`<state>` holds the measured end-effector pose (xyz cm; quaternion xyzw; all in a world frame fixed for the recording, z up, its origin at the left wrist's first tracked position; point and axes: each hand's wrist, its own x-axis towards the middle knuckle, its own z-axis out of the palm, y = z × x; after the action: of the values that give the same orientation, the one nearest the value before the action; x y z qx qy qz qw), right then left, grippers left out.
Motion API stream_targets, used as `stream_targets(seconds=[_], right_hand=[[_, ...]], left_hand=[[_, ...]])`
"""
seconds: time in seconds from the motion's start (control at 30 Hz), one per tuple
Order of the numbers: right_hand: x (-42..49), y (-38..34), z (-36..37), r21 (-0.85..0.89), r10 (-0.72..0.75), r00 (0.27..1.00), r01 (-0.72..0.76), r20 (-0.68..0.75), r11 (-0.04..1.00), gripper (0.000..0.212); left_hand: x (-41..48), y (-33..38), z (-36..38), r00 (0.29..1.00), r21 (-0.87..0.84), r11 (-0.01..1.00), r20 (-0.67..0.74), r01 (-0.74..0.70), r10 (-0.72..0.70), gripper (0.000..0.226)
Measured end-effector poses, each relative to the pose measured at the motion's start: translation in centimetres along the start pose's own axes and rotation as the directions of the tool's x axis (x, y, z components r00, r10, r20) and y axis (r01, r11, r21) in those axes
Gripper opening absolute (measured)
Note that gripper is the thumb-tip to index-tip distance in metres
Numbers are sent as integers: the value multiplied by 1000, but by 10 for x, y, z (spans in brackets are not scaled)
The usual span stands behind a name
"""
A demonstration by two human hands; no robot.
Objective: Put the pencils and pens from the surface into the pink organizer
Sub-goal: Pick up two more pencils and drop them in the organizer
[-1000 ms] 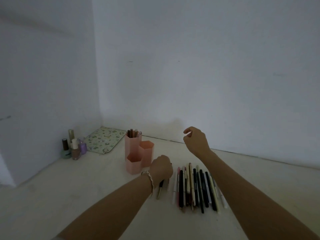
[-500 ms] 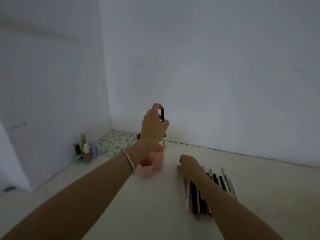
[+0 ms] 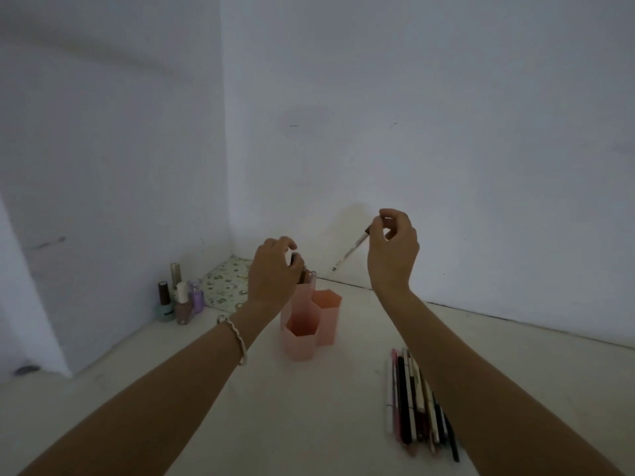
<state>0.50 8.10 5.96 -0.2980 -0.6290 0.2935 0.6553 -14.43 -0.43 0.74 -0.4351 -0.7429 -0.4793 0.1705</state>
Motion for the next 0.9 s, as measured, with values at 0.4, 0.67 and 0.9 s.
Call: stream_targets(seconds=[0.4,0.67,0.9], right_hand=[[-37,17,31,-260,-129,849,297,513,919,26],[3,13,-41,-326,73,946,37,317,945,30],[23,30,-106,-413,223,934,-93,278,906,26]], left_hand=[[9,33,-22,983,-200,978,-157,64,-97,25],[-35,96,26,947,-41,999,321,31,-16,9],[-102,116,71,514,256,955,805,150,-296,15]])
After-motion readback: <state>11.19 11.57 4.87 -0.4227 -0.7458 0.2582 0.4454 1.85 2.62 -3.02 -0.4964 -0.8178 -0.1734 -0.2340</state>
